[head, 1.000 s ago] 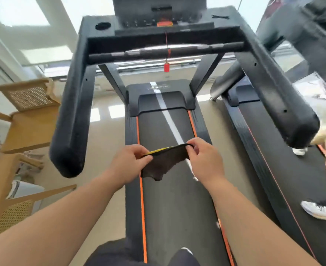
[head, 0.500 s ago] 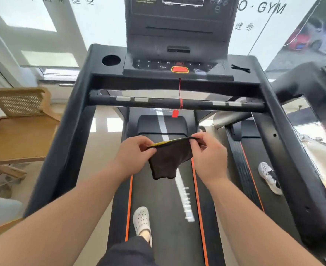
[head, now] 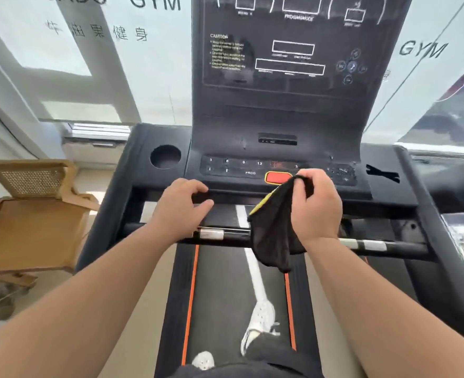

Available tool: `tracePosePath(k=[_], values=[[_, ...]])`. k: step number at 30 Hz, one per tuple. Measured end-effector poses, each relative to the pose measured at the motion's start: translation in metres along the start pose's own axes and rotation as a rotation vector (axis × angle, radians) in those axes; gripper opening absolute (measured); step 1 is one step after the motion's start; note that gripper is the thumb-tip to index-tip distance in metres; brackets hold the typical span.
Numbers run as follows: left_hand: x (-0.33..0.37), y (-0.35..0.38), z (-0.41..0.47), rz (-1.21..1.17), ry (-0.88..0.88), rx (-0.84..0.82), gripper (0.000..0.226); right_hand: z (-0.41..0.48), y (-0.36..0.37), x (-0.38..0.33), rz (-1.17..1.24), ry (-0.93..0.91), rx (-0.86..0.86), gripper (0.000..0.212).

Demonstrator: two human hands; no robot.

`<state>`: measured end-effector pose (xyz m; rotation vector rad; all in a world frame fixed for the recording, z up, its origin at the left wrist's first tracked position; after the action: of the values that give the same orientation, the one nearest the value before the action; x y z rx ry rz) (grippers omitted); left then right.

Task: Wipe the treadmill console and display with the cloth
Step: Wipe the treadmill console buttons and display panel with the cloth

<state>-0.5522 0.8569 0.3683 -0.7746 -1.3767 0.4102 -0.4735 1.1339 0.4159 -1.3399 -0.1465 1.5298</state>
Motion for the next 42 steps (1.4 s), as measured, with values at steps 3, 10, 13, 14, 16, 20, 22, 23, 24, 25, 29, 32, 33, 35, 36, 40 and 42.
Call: tracePosePath(k=[3,10,13,14,16,20,22,23,24,25,29,32,33,35,36,40,42], values=[[-0.010,0.004,0.028,0.052,-0.035,0.039,0.029,0.039,0.026,0.013,0.033,0.001,-0.022,0.015],[-0.015,-0.001,0.074,0.145,-0.160,0.167,0.030,0.112,0.082,0.010,0.072,-0.190,-0.171,0.010],[-0.016,-0.007,0.085,0.164,-0.211,0.190,0.031,0.122,0.107,-0.007,0.103,-0.356,-0.245,0.010],[-0.017,-0.009,0.088,0.167,-0.223,0.192,0.031,0.124,0.116,-0.013,0.098,-0.417,-0.272,0.010],[-0.020,-0.011,0.092,0.169,-0.247,0.185,0.029,0.124,0.135,-0.022,0.040,-0.521,-0.340,0.011],[-0.029,-0.017,0.105,0.191,-0.221,0.184,0.025,0.116,0.174,-0.034,-0.178,-0.660,-0.466,0.016],[-0.035,-0.023,0.112,0.211,-0.197,0.181,0.024,0.112,0.188,-0.035,-0.252,-0.660,-0.548,0.027],[-0.037,-0.026,0.116,0.240,-0.174,0.176,0.023,0.110,0.193,-0.035,-0.303,-0.654,-0.583,0.044],[-0.040,-0.029,0.119,0.281,-0.146,0.165,0.024,0.106,0.198,-0.036,-0.367,-0.654,-0.604,0.064],[-0.043,-0.032,0.122,0.322,-0.116,0.152,0.025,0.104,0.202,-0.037,-0.438,-0.653,-0.606,0.080],[-0.057,-0.045,0.131,0.433,-0.032,0.115,0.032,0.088,0.220,-0.047,-0.655,-0.642,-0.595,0.089],[-0.073,-0.051,0.137,0.459,-0.010,0.095,0.039,0.070,0.239,-0.067,-0.657,-0.669,-0.673,0.081],[-0.079,-0.052,0.139,0.464,-0.005,0.089,0.040,0.063,0.244,-0.075,-0.642,-0.698,-0.703,0.079],[-0.088,-0.052,0.142,0.458,0.007,0.075,0.043,0.049,0.248,-0.084,-0.598,-0.724,-0.741,0.075],[-0.090,-0.052,0.143,0.446,0.010,0.070,0.044,0.044,0.246,-0.084,-0.584,-0.720,-0.750,0.073],[-0.098,-0.052,0.146,0.380,-0.004,0.074,0.050,0.028,0.220,-0.052,-0.644,-0.691,-0.765,0.071],[-0.101,-0.050,0.145,0.347,0.002,0.089,0.054,0.030,0.209,-0.033,-0.706,-0.590,-0.747,0.077]])
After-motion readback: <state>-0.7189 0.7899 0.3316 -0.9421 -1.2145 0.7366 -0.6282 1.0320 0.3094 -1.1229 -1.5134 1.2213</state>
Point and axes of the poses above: each hand's wrist, its own z-axis towards the middle knuckle, its own y-axis out of the palm, x = y × z, the point moved 8 cm from there along z, towards the middle knuckle, and after that the axes turned 6 degrees about -z, right-handed, at the moved point
